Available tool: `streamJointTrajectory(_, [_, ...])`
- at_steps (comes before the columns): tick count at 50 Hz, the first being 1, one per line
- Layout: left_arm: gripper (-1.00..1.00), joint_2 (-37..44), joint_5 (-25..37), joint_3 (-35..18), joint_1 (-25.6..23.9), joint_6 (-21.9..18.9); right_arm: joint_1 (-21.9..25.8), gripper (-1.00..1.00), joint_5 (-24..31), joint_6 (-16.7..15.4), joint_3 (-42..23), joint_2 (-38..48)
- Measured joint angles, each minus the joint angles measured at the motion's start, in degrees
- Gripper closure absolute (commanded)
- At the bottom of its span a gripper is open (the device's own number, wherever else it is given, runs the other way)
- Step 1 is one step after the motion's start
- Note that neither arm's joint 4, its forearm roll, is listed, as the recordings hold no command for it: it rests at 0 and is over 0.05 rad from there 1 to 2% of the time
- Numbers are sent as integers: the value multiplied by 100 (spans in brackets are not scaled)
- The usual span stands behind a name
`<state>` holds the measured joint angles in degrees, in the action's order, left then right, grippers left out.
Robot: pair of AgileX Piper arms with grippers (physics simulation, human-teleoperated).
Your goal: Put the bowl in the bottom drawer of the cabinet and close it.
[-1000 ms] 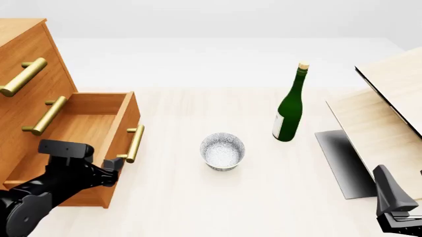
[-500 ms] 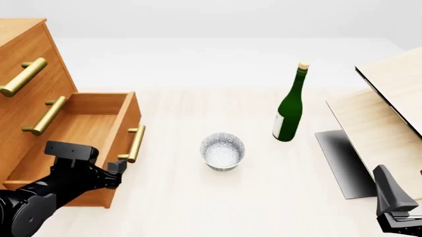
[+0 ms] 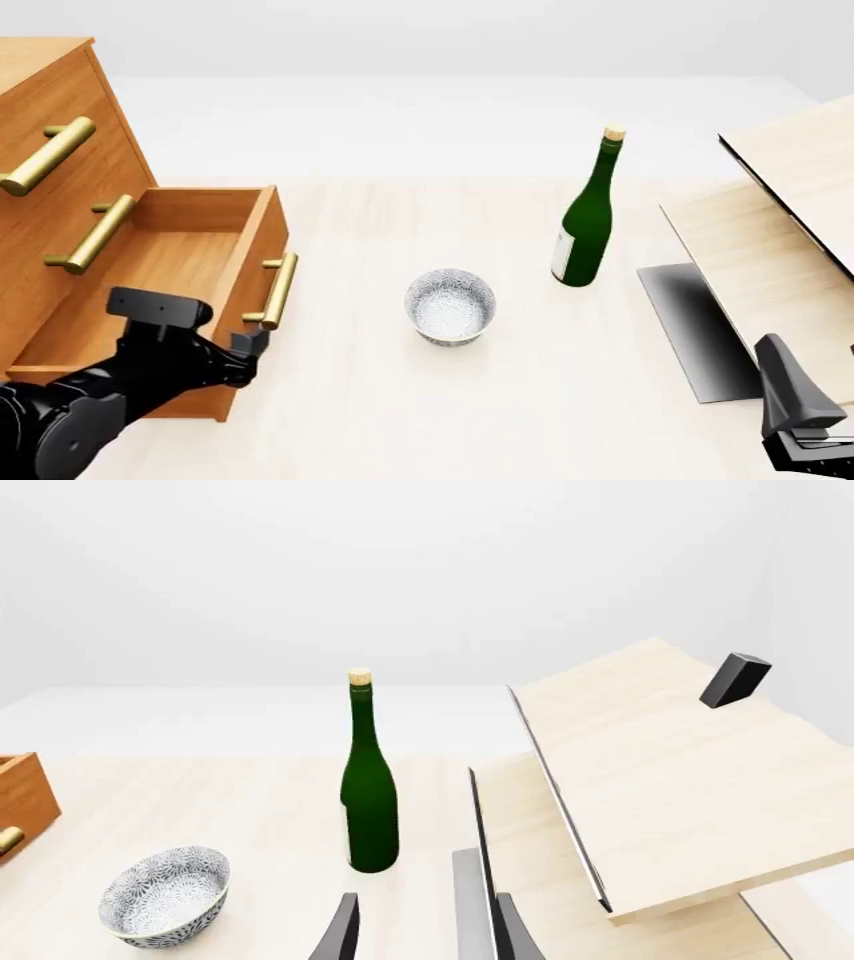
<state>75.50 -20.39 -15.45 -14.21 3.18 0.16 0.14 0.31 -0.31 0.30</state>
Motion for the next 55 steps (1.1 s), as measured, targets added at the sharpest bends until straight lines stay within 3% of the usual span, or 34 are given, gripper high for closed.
streamJointTrajectory(27, [-100, 72, 157, -142, -250, 7, 0, -100, 0, 0, 0, 0])
streamJointTrajectory(55, [-100, -158, 771, -458, -578, -117, 0, -100, 0, 0, 0, 0])
